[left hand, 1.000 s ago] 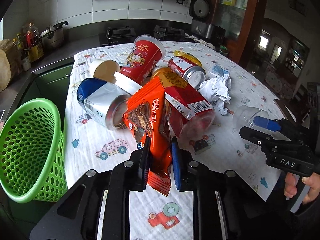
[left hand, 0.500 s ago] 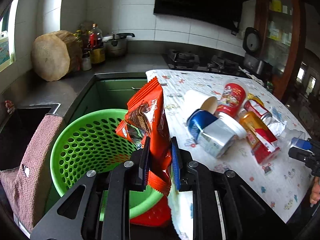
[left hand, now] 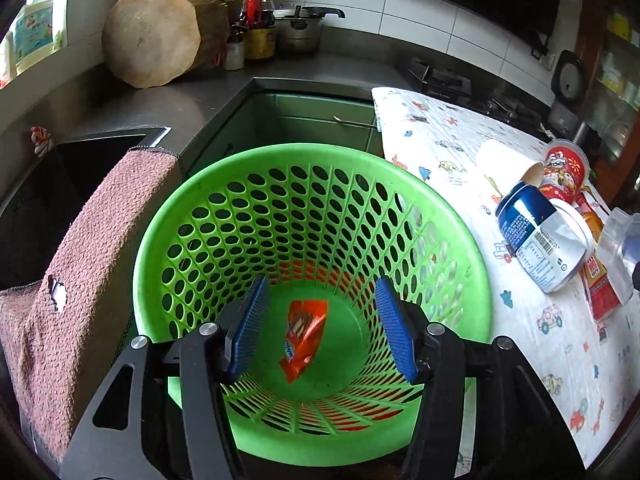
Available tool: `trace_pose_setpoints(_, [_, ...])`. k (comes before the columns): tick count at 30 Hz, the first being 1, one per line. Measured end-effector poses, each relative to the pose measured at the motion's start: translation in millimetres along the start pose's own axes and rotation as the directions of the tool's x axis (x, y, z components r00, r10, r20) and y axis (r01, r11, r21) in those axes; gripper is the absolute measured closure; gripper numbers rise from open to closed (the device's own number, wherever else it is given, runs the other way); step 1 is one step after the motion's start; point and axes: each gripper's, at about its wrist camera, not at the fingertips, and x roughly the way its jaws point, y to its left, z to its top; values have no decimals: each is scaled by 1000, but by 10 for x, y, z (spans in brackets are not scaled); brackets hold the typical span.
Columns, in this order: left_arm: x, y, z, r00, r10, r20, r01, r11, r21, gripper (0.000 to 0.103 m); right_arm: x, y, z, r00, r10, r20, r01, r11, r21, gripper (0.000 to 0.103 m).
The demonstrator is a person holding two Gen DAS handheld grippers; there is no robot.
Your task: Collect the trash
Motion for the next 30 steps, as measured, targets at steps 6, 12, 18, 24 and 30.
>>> trace_pose_setpoints(6, [-217,212,-73,999,12,46,-9,998,-65,25,401,346,158,998,51,-40,-53,997,-61,41])
trace_pose_setpoints(12, [-487,424,-168,994,39,100,-25,990,-141,18,812,606,235,989,114,-94,-122,989,-80,41])
trace_pose_setpoints(18, [-617,557,-246,991,64,118,-40,980,-195,14,1051,729,296,975,183,-127,-190,981,-45,35])
trace_pose_setpoints(24, [-604,531,-264,992,56,114,-32,979,-202,14,996,709,335,976,204,-80,-207,978,-25,21])
trace_pose_setpoints(30, [-588,391,-243,993,37,113,-16,983,-184,14,726,506,277,988,152,-40,-154,987,-48,21])
